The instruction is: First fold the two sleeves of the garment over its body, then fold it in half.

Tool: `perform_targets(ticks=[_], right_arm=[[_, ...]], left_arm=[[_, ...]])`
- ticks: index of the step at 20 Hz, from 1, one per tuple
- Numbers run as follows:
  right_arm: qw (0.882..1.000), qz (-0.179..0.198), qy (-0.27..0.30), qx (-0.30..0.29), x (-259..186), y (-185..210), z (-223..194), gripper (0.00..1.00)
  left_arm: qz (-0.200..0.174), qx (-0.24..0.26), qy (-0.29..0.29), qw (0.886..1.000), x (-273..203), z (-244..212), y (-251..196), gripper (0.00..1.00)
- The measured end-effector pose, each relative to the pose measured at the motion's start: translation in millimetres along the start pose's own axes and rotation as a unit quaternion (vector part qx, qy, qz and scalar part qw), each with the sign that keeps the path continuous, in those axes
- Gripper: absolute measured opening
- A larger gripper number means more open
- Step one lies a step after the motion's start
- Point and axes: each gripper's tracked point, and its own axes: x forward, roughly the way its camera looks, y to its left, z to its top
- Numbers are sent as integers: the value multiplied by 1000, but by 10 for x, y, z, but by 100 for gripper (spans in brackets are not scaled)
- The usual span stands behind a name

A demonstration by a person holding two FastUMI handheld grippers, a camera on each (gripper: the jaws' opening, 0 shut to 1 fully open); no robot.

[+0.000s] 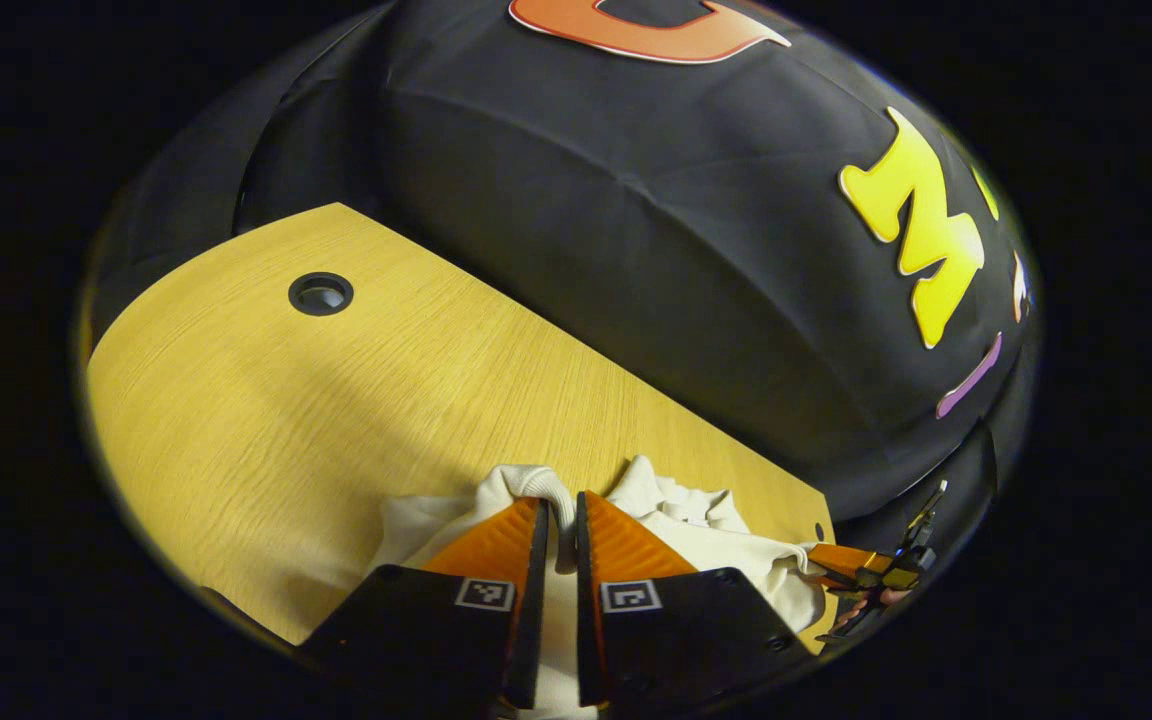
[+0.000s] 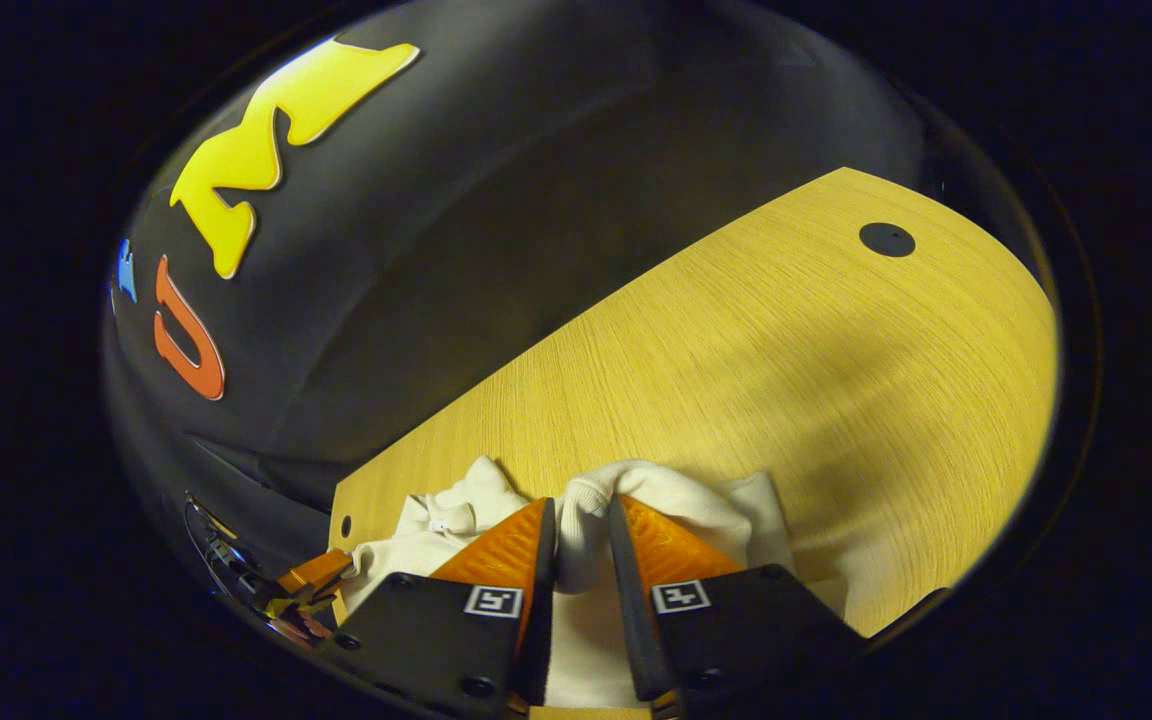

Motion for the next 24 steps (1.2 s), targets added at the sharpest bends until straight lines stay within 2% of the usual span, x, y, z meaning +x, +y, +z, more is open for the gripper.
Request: perform_targets(ticks=[1, 2, 3, 4, 5, 6, 7, 8, 10, 12, 13, 14, 16, 18, 22, 23, 24], right_arm=[[1000, 0, -6, 2, -29, 11, 22, 39], [1000, -2, -11, 2, -108, 22, 42, 52], [1000, 0, -19, 4, -168, 37, 73, 53], [1000, 4, -28, 6, -228, 71, 122, 48], [999, 1, -34, 8, -284, 78, 144, 63], [999, 1, -41, 10, -371, 101, 180, 74], [999, 4, -49, 9, -469, 150, 226, 67], [998, 5, -60, 6, -590, 191, 276, 74], [996, 11, -83, -10, -899, 352, 399, 78], [993, 16, -109, -45, -1282, 558, 499, 78], [989, 18, -126, -73, -1518, 679, 537, 74], [983, 18, -145, -111, -1766, 819, 579, 83], [963, 18, -191, -187, -2330, 1136, 656, 83], [935, 14, -258, -244, -2869, 1479, 779, 88], [889, 23, -350, -296, -3798, 1971, 806, 90], [879, 24, -363, -308, -3938, 2028, 768, 90], [873, 23, -369, -317, -4028, 2049, 691, 85]], left_arm=[[4, 2, -6, 1000, -55, 30, -7, 33], [5, 4, -12, 1000, -118, 77, -27, 49], [12, 8, -19, 1000, -198, 137, -30, 64], [21, 15, -28, 999, -219, 204, -1, 81], [29, 23, -36, 999, -366, 250, 13, 98], [35, 29, -44, 998, -486, 322, 2, 99], [36, 35, -54, 997, -621, 407, -39, 99], [33, 41, -68, 996, -778, 497, -103, 99], [30, 71, -108, 991, -1126, 726, -272, 99], [27, 112, -154, 981, -1555, 974, -523, 98], [27, 134, -177, 975, -1787, 1083, -681, 98], [26, 154, -204, 966, -2047, 1189, -834, 98], [27, 185, -264, 946, -2622, 1419, -1128, 98], [40, 205, -305, 929, -3163, 1558, -1329, 97], [42, 242, -352, 903, -3751, 1536, -1837, 98], [43, 254, -360, 897, -3868, 1481, -1916, 98], [39, 265, -367, 891, -3949, 1431, -2001, 97]])
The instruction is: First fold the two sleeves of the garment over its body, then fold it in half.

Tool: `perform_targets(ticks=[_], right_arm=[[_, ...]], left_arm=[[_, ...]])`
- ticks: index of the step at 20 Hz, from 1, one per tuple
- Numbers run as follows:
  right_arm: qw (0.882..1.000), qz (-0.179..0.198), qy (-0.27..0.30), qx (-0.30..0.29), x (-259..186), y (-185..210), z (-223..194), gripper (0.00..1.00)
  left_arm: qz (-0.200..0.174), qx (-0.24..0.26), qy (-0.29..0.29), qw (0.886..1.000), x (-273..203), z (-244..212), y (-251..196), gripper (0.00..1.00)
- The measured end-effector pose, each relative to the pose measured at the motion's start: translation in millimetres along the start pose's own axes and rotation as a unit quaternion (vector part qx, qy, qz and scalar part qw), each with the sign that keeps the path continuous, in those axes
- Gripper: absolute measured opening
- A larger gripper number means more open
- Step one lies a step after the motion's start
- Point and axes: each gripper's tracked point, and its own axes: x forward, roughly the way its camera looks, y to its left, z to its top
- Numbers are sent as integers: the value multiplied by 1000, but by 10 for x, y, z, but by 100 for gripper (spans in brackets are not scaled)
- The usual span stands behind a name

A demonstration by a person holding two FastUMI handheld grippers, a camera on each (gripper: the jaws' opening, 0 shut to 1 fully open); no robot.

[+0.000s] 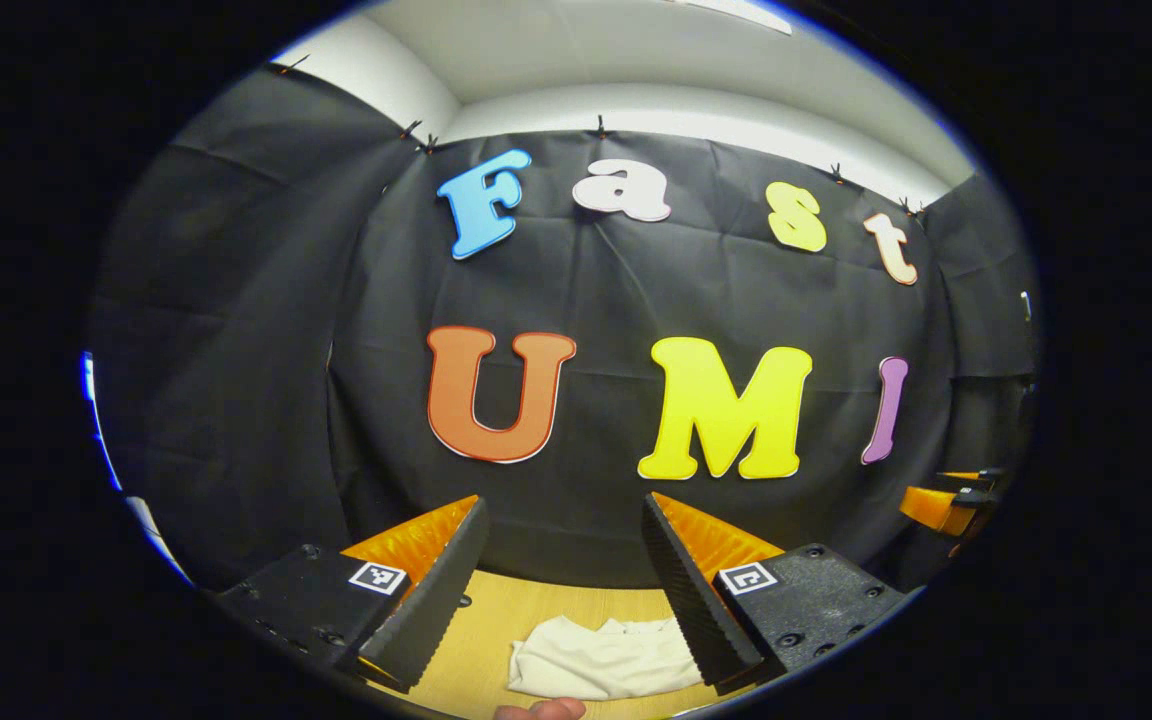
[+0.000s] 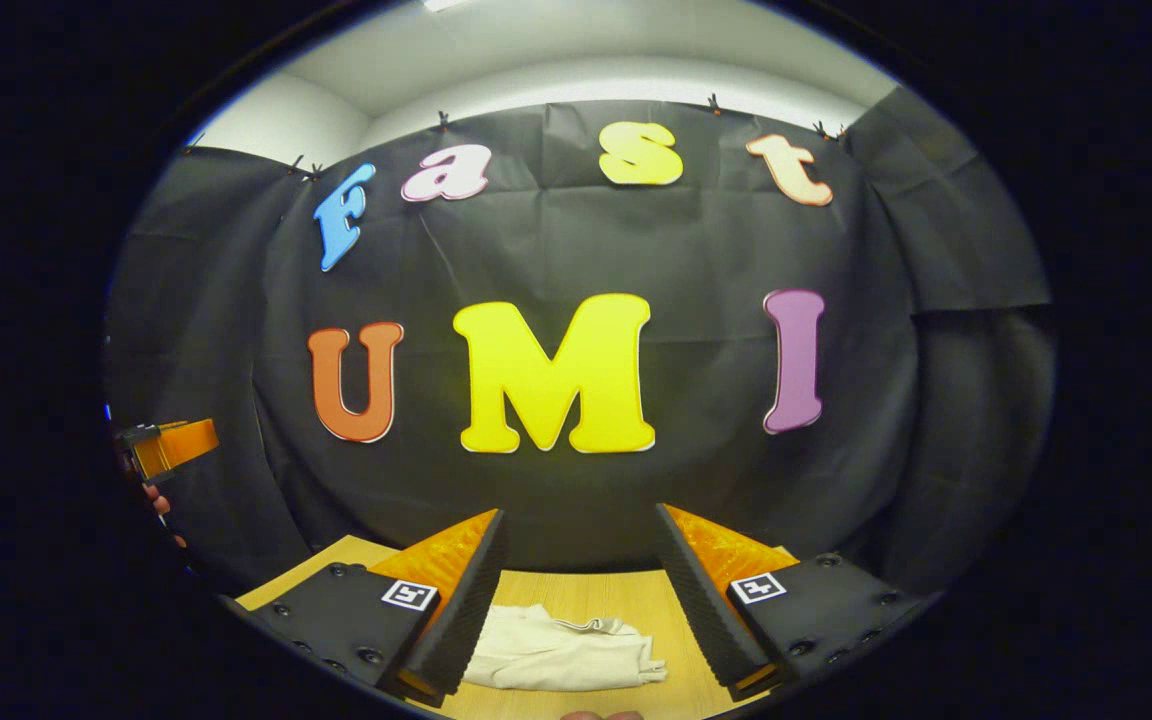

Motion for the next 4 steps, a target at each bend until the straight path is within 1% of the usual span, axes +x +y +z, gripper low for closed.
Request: perform_targets(ticks=[1, 2, 3, 4], right_arm=[[1000, 1, -3, -4, -107, 47, 4, 90], [1000, 4, -1, -2, -189, 92, -32, 90], [1000, 4, 0, 3, -280, 130, -63, 86], [1000, 7, 1, 8, -355, 185, -91, 87]], left_arm=[[-4, 10, -5, 1000, -101, 32, -56, 98], [-8, 18, -9, 1000, -171, 50, -107, 97], [-14, 24, -11, 1000, -218, 41, -183, 97], [-20, 29, -13, 999, -269, 25, -246, 97]])
